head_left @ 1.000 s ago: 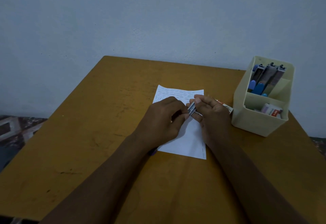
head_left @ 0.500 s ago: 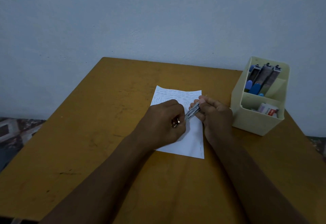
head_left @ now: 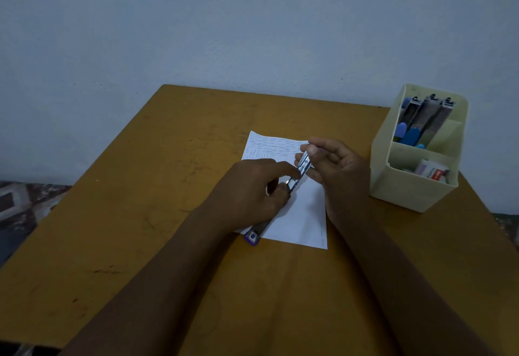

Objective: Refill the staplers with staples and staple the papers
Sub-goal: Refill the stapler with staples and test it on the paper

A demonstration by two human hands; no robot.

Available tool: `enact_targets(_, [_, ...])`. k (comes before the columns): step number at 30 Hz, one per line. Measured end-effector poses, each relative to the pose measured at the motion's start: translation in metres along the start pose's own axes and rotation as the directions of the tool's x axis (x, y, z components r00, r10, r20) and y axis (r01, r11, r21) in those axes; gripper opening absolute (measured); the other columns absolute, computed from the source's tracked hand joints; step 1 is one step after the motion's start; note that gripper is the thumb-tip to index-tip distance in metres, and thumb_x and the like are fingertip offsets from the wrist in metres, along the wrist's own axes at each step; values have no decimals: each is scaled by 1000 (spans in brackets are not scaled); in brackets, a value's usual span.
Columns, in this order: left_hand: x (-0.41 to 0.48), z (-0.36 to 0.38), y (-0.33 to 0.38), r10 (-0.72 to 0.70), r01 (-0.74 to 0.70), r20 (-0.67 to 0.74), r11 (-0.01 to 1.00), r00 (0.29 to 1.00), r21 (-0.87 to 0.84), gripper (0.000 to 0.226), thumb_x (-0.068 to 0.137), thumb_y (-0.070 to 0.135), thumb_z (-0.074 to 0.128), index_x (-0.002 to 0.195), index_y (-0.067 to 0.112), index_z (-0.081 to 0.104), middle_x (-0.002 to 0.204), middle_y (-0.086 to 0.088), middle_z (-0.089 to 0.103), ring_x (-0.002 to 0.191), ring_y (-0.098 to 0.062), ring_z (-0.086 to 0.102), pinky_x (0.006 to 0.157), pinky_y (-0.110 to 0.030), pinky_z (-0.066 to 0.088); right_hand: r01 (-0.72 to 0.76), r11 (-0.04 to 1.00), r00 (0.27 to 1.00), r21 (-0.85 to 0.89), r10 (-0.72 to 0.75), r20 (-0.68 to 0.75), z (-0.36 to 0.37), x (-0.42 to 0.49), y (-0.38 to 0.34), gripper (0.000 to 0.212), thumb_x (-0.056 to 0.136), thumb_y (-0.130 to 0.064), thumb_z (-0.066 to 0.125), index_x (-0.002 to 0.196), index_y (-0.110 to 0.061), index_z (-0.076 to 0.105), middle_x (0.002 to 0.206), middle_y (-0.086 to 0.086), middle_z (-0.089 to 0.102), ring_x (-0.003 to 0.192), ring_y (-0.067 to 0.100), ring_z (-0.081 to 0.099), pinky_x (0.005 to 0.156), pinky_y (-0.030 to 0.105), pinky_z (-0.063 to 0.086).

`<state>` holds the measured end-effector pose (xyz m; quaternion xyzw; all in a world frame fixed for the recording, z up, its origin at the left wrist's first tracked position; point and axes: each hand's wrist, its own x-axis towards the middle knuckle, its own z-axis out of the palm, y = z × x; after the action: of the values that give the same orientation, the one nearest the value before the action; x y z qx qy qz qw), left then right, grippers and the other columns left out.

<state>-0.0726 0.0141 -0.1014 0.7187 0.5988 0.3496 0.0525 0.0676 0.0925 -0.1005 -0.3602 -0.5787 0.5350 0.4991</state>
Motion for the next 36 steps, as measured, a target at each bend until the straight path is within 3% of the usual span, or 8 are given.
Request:
enact_targets(3, [0,-3,2,34,-35,12,995,999,97,31,84,30,51,107,23,71,69,11,57,58,-5,50,52,-22,38,13,1000,1000,-8,-13,-4,1,-1,-1,13,86,-13,63,93,-24,65,95,2,71,87,19,70,77,36,57])
enact_targets(7, [1,-5,5,67,-76,53,977,996,200,33,86,33,48,106,22,72,76,3,65,62,-13,58,51,-25,41,23,999,1000,-30,-23,-2,0,-1,0,13,87,-14,63,95,-24,65,100,6,71,90,19,70,80,38,57])
enact_targets(10, [1,-6,5,89,-101,62,968,994,228,32,85,31,49,102,22,73,78,2,65,59,-13,56,48,-20,33,32,998,999,-44,-33,-7,0,0,1,14,87,-13,63,100,-18,65,100,7,71,88,19,70,80,38,57])
enact_targets(12, [1,-6,5,90,-102,65,967,994,234,30,85,29,50,102,21,73,78,1,65,58,-12,54,48,-19,29,42,998,999,-50,-43,-9,0,0,1,15,87,-13,64,100,-18,65,99,7,71,88,19,70,80,38,57])
enact_targets(23, [2,-5,5,74,-100,104,958,992,271,25,87,35,48,106,25,61,82,3,59,70,-13,55,53,-31,47,66,997,998,-39,-65,23,1,-1,0,16,88,-9,62,102,-16,65,99,6,71,86,17,71,77,31,57])
enact_targets(33, [1,-6,7,122,-138,91,970,988,200,19,84,33,47,87,22,61,85,4,59,75,-12,53,58,-37,49,95,992,995,-79,-92,41,0,0,3,17,88,-11,62,98,-25,64,103,6,69,87,10,70,74,24,57])
enact_targets(36, [2,-4,6,83,-95,76,981,994,170,15,82,31,51,85,20,61,85,4,59,74,-11,52,59,-38,48,88,989,996,-121,-84,34,0,1,5,16,88,-15,63,98,-27,64,105,6,70,90,12,69,73,29,58])
